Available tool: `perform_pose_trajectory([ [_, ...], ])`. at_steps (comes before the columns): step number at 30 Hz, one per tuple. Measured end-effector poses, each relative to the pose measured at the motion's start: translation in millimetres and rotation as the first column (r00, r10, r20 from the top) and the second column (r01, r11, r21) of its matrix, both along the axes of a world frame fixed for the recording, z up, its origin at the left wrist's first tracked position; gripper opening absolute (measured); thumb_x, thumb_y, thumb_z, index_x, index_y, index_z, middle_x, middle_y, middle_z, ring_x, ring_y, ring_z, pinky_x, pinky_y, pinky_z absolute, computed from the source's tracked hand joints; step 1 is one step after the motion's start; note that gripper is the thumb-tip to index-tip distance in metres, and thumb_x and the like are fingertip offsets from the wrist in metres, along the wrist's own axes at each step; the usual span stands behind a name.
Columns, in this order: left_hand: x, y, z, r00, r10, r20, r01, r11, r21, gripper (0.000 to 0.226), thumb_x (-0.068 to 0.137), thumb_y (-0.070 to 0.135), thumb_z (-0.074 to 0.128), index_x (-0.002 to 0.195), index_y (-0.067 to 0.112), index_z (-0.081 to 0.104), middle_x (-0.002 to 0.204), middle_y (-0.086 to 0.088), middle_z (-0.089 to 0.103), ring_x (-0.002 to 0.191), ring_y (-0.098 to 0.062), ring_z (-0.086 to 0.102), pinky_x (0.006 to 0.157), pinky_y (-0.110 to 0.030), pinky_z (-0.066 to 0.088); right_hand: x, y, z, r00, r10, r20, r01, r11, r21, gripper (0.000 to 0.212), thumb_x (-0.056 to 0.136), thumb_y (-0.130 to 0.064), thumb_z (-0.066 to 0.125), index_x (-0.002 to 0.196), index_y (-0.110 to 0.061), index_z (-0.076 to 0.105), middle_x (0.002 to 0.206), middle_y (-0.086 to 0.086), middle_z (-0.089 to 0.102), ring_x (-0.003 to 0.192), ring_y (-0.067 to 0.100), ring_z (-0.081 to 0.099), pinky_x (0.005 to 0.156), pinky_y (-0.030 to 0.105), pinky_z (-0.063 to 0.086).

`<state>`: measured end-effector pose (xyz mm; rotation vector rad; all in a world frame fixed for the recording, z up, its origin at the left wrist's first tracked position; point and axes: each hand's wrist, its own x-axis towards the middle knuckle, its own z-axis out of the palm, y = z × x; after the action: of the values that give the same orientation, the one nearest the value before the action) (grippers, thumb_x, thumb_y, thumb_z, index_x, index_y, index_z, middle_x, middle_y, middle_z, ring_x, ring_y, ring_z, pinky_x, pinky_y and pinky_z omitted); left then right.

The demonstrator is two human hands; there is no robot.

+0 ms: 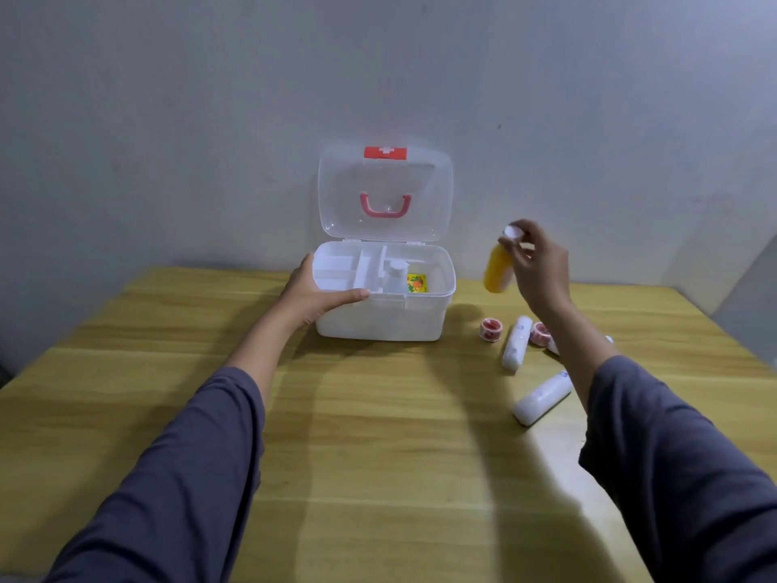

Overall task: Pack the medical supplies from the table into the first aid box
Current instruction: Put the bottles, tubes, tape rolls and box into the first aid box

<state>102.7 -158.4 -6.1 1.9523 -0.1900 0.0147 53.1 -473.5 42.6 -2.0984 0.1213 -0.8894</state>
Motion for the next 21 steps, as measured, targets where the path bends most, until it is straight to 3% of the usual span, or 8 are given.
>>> perform_pose_trajectory([
  [4, -3, -3, 2, 1.0, 0.002, 0.008, -0.002, 1.0, 0.01, 0.131, 0.032, 0.069, 0.09, 0.146, 0.024, 0.043, 0.146, 0.001, 0.055, 0.134, -0.021, 0.054, 0.115, -0.046, 0.046, -2, 36, 39, 0.975, 0.067, 0.211, -0.097, 0.986, 0.134, 0.021, 0.089, -0.022, 0.057, 0.106, -0.011, 0.061, 0.091, 0.003, 0.063, 0.08, 0.016, 0.058, 0.066, 0.018, 0.045],
  [7, -3, -5, 4, 1.0, -0.013, 0.013, 0.013, 1.0, -0.001, 0.133, 0.032, 0.069, 0.091, 0.147, 0.023, 0.043, 0.145, 0.001, 0.057, 0.135, -0.021, 0.055, 0.114, -0.047, 0.047, -2, 54, 54, 0.962, 0.149, 0.23, -0.178, 0.977, 0.113, 0.021, 0.089, -0.022, 0.058, 0.106, -0.011, 0.061, 0.095, 0.003, 0.065, 0.087, 0.011, 0.059, 0.069, 0.016, 0.045],
  [11, 0, -2, 3, 1.0, -0.026, 0.014, 0.026, 1.0, -0.009, 0.135, 0.028, 0.077, 0.092, 0.144, 0.025, 0.047, 0.141, 0.001, 0.061, 0.131, -0.021, 0.059, 0.112, -0.049, 0.05, -1, 72, 43, 0.96, 0.273, 0.066, -0.274, 0.962, 0.001, 0.021, 0.086, -0.024, 0.06, 0.104, -0.013, 0.062, 0.101, 0.008, 0.069, 0.09, 0.014, 0.061, 0.077, 0.029, 0.049],
  [16, 1, -1, 1, 1.0, -0.001, 0.001, 0.001, 1.0, 0.018, 0.134, 0.032, 0.077, 0.091, 0.147, 0.026, 0.043, 0.144, 0.001, 0.057, 0.134, -0.022, 0.055, 0.113, -0.048, 0.048, -1, 79, 17, 0.932, 0.332, -0.146, -0.348, 0.932, -0.1, 0.022, 0.082, -0.025, 0.065, 0.101, -0.013, 0.065, 0.099, 0.007, 0.071, 0.091, 0.013, 0.064, 0.083, 0.033, 0.053],
  [21, 6, 1, -4, 1.0, -0.002, 0.004, 0.002, 0.999, 0.04, 0.145, 0.02, 0.086, 0.086, 0.147, 0.03, 0.043, 0.147, 0.002, 0.054, 0.137, -0.021, 0.053, 0.114, -0.048, 0.047, -4, 78, 0, 0.909, 0.325, -0.263, -0.371, 0.917, -0.15, 0.026, 0.082, -0.017, 0.065, 0.105, -0.006, 0.063, 0.103, 0.01, 0.068, 0.095, 0.02, 0.062, 0.087, 0.037, 0.052],
])
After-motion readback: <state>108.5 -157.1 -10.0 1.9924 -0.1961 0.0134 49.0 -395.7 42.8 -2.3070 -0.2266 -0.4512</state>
